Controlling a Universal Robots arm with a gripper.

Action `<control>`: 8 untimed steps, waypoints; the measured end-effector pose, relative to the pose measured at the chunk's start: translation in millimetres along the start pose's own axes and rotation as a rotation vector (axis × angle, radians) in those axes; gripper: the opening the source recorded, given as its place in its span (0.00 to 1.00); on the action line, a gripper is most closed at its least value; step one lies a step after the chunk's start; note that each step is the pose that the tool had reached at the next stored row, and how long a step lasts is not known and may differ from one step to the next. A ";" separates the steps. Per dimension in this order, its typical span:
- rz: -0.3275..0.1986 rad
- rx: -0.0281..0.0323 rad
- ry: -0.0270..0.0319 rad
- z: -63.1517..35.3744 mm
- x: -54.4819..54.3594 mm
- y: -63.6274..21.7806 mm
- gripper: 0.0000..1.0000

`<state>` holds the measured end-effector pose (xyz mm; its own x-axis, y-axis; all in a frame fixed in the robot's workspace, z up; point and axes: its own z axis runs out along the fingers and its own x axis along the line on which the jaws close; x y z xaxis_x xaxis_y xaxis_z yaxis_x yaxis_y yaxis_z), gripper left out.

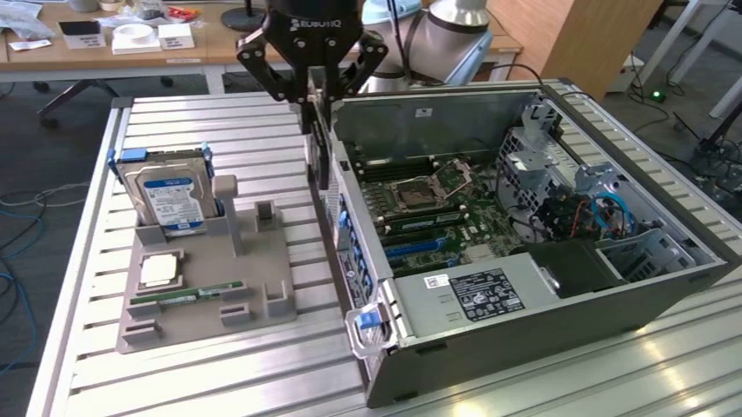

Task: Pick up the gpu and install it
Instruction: 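Pick up the gpu and move the gpu toward the slot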

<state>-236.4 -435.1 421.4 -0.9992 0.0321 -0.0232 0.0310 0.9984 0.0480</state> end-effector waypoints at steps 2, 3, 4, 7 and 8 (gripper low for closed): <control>0.000 -0.0009 0.0000 0.2 -7.4 0.3 0.26; 0.000 -0.0013 -0.0001 0.3 -10.9 0.4 0.26; 0.000 -0.0016 0.0000 0.4 -14.5 0.5 0.26; 0.000 -0.0023 0.0000 0.7 -25.0 0.8 0.26; 0.000 -0.0026 0.0001 0.7 -28.7 1.0 0.26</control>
<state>-207.7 -435.0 421.4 -0.9992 0.0324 -0.0231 0.0312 0.9982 0.0506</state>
